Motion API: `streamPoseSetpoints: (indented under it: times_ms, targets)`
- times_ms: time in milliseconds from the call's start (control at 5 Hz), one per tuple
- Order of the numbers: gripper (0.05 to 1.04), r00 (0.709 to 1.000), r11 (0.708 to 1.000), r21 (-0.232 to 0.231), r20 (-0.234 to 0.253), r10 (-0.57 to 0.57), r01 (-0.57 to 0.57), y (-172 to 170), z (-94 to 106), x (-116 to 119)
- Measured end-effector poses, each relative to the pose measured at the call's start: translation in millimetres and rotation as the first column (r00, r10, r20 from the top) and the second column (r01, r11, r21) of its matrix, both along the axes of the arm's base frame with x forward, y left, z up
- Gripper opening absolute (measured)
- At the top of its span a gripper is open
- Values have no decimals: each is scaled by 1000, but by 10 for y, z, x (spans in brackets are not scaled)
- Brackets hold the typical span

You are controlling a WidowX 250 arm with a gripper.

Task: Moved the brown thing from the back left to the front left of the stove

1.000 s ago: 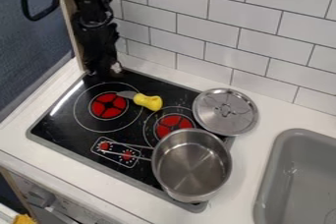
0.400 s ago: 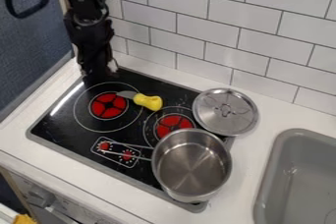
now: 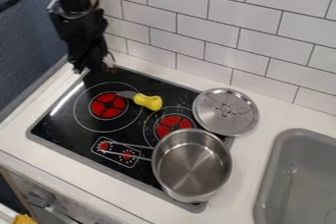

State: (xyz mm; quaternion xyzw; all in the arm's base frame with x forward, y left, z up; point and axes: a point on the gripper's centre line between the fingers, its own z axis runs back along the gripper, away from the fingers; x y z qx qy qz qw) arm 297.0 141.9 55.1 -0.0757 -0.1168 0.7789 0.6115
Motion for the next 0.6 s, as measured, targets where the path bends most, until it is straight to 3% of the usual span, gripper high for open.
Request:
streamPoseSetpoints:
  times_ms: [200,400,600]
  targets:
    - [102,999,1000,7,30,13,-14,-46,84,-429]
    - [102,1000,1000,5,5,25,-25,5,-50,-741]
    - [102,999,1000,24,-42,9,-8,68,-200,-786]
